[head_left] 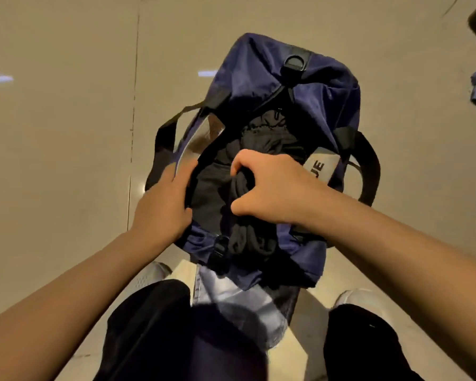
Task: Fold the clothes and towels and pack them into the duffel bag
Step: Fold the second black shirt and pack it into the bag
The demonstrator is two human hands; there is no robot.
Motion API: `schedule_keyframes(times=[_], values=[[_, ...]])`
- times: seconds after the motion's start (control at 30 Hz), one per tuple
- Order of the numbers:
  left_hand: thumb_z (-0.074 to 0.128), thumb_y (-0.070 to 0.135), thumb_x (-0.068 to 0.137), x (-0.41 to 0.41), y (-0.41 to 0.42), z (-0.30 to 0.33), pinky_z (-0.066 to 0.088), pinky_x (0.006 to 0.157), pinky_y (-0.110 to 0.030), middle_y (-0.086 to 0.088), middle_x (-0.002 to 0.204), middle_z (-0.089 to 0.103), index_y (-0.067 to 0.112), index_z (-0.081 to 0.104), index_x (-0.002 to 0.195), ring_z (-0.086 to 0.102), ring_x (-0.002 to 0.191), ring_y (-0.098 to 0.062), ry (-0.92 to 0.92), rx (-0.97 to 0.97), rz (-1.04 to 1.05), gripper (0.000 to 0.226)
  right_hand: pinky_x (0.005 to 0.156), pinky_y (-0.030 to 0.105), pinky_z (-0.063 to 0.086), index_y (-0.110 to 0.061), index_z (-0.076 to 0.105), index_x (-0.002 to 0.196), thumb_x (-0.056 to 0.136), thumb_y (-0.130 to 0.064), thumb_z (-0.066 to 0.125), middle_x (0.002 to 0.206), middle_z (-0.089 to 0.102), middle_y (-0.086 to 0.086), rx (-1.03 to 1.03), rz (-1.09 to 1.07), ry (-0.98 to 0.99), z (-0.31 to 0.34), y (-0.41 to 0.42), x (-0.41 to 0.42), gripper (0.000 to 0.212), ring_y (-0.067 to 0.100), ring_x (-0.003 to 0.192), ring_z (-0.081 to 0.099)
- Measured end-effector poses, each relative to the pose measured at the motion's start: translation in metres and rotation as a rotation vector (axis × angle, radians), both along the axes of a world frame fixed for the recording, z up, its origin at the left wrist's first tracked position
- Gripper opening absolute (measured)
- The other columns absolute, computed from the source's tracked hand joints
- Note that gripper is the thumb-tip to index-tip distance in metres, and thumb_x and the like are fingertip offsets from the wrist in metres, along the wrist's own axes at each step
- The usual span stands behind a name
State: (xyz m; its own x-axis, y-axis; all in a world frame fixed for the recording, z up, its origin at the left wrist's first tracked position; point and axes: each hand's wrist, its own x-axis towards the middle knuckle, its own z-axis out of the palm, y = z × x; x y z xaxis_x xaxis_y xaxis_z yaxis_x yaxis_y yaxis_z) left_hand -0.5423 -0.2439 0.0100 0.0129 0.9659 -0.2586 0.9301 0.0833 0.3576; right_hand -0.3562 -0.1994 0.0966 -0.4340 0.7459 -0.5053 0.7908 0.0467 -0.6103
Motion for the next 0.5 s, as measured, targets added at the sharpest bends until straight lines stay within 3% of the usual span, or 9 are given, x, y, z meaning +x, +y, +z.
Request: schedule_keyframes(times=[0.07,0.2,0.4,0.5], values=[[0.063,0.001,0.077,-0.009,-0.003,0.006,0.039,0.062,-0.035,-0.01,0.137,0.04,0.032,0.022,0.149,0.056,0.098,-0.04,-0.065,0.001,-0.031,0.089,0.057,0.033,0.042,-0.019,0.051,0.108,0.077,-0.025,0.069,0.084,0.059,0.005,-0.025,-0.015,-0.046,-0.031,0.006,-0.031,0.036,0.02,0.067,0.052],[0.065,0.0,0.075,-0.033,-0.005,0.031,0.032,0.069,-0.028,-0.006,0.135,0.038,0.033,0.017,0.151,0.052,0.106,-0.031,-0.113,-0.086,-0.036,0.096,0.063,0.034,0.042,-0.018,0.053,0.113,0.083,-0.023,0.066,0.095,0.06,0.005,-0.065,-0.286,0.107,-0.072,0.011,-0.058,0.033,0.021,0.075,0.053],[0.072,0.002,0.071,-0.05,-0.005,0.043,0.035,0.078,-0.023,-0.001,0.134,0.035,0.036,0.014,0.151,0.048,0.108,-0.021,-0.193,-0.233,0.0,0.105,0.055,0.032,0.041,-0.023,0.054,0.11,0.077,-0.022,0.069,0.076,0.058,-0.001,0.039,-0.252,0.059,-0.076,0.008,-0.063,0.036,0.018,0.064,0.052],[0.071,0.001,0.071,-0.049,-0.007,0.04,0.032,0.067,-0.007,0.008,0.123,0.033,0.036,0.015,0.151,0.037,0.092,0.0,-0.262,-0.248,-0.007,0.104,0.058,0.035,0.038,-0.023,0.054,0.111,0.075,-0.021,0.071,0.083,0.057,0.003,0.188,-0.196,-0.003,-0.069,0.014,-0.059,0.04,0.023,0.074,0.053]])
